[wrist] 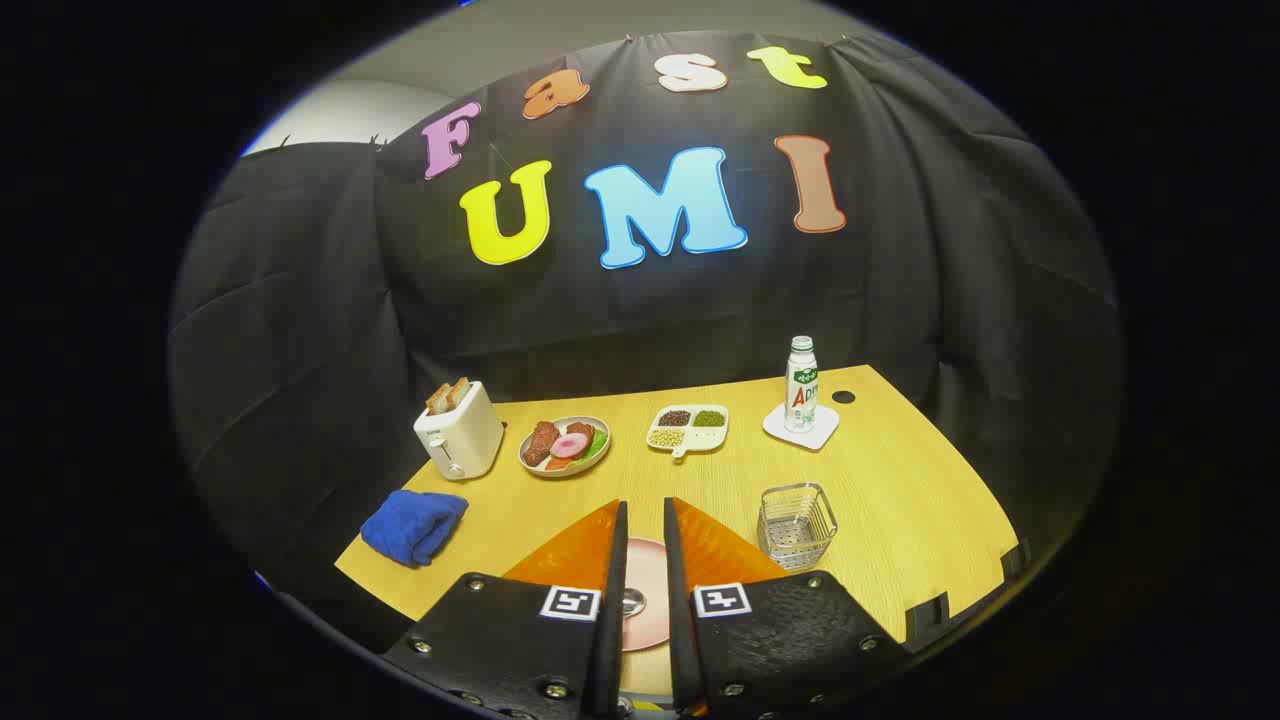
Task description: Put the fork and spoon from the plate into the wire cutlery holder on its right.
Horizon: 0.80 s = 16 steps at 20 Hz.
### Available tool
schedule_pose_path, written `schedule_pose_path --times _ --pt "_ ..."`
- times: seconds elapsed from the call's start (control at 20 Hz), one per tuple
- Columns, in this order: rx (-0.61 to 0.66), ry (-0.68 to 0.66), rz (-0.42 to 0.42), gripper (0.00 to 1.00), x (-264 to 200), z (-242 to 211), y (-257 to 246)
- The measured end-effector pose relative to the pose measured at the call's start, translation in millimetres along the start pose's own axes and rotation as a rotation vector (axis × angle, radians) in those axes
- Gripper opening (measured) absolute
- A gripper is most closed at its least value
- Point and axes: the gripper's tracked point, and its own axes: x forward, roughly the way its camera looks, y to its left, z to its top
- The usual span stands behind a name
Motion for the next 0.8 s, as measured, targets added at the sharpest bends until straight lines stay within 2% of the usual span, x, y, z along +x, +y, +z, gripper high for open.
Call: schedule_pose_path --times 0.8 --pt "-0.011 0.015 -0.023 0.20 6 -10 -5"
